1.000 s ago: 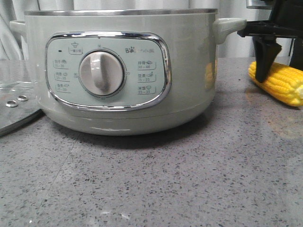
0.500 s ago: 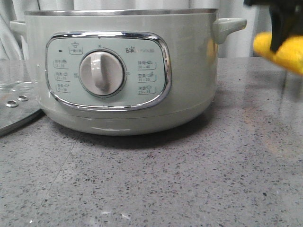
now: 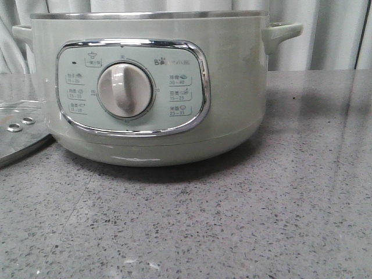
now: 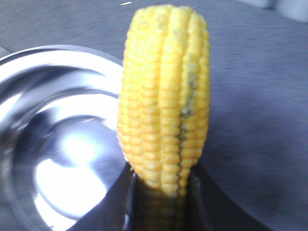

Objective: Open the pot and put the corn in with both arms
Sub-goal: 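Lift the corn cob and carry it over the open pot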

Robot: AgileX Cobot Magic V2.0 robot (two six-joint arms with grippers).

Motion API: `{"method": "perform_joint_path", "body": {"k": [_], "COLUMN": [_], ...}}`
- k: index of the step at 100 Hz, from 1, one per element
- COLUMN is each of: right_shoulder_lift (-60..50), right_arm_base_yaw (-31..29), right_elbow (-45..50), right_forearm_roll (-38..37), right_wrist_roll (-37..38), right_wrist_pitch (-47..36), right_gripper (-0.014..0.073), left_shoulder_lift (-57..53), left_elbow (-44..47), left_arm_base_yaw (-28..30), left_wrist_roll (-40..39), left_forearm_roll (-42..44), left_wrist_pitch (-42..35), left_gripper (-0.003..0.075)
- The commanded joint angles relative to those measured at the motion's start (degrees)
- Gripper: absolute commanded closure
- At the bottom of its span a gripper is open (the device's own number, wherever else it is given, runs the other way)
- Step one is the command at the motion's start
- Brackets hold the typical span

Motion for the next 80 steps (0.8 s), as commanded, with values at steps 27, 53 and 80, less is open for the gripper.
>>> {"method": "perform_joint_path", "body": {"k": [27,53,80], "right_shoulder_lift": [5.6,6.4,6.4], "right_arm_base_yaw": [7.4,7.9,7.9], "right_elbow": [-1.7,-1.7,-1.7], "right_forearm_roll": [4.5,3.8,3.6], "right_wrist_roll": [-1.2,-1.7,-1.7], "right_wrist_pitch": [1.3,0.6,0.7], "right_gripper": [0.0656,0.0588,0.0249], "left_shoulder_lift": [-0.4,-0.4,-0.4], "left_elbow": [-1.9,-1.9,-1.9], "left_arm_base_yaw": [-0.5,-0.5,-0.5], "left_wrist_roll": [-0.4,-0.4,-0.4], "left_forearm_roll": [0.1,0.1,0.1], "left_wrist_pitch": [-4.9,-4.9,-5.5], "left_gripper": [0.031,0.031,0.0311]}}
